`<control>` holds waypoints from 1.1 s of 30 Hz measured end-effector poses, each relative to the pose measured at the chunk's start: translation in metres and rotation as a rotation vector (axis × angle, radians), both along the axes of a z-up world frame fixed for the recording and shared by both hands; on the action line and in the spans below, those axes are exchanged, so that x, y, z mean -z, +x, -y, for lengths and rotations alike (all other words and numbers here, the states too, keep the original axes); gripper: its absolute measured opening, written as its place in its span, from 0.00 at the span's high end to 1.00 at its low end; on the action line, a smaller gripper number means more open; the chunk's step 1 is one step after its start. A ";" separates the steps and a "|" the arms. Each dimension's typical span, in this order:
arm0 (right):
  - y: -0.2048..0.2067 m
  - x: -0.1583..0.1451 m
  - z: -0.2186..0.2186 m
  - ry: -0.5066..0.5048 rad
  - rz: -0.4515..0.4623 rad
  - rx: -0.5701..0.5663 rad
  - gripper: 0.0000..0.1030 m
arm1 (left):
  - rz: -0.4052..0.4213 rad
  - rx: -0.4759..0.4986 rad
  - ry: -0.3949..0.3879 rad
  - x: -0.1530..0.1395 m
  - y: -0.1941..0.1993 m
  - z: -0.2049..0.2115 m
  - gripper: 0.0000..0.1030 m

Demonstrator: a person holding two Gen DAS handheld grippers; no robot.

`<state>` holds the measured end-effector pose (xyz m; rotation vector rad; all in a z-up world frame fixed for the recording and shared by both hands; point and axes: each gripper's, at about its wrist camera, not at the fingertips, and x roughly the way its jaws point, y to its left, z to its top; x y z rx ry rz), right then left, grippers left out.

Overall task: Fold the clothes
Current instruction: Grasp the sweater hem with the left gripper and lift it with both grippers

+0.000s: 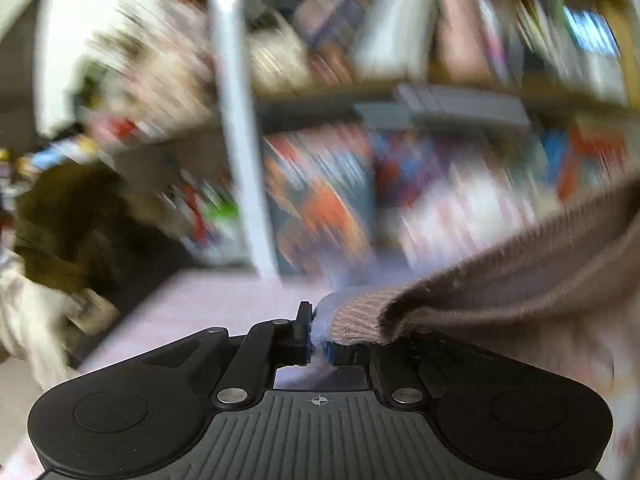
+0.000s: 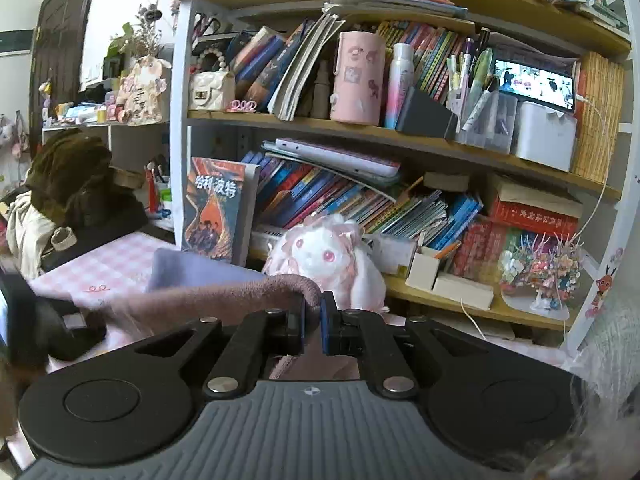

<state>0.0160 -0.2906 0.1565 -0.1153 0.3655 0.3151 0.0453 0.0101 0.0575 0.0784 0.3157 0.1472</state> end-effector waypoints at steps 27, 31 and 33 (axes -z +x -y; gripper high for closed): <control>0.056 0.111 0.033 0.134 -0.414 0.012 0.93 | -0.567 0.227 0.143 0.043 0.085 0.026 0.76; 0.093 0.134 0.041 0.078 -0.474 0.125 0.93 | -0.538 0.325 0.138 0.027 0.060 0.032 0.52; 0.108 0.137 0.043 0.034 -0.476 0.153 0.93 | -0.504 0.323 0.132 0.017 0.052 0.027 0.41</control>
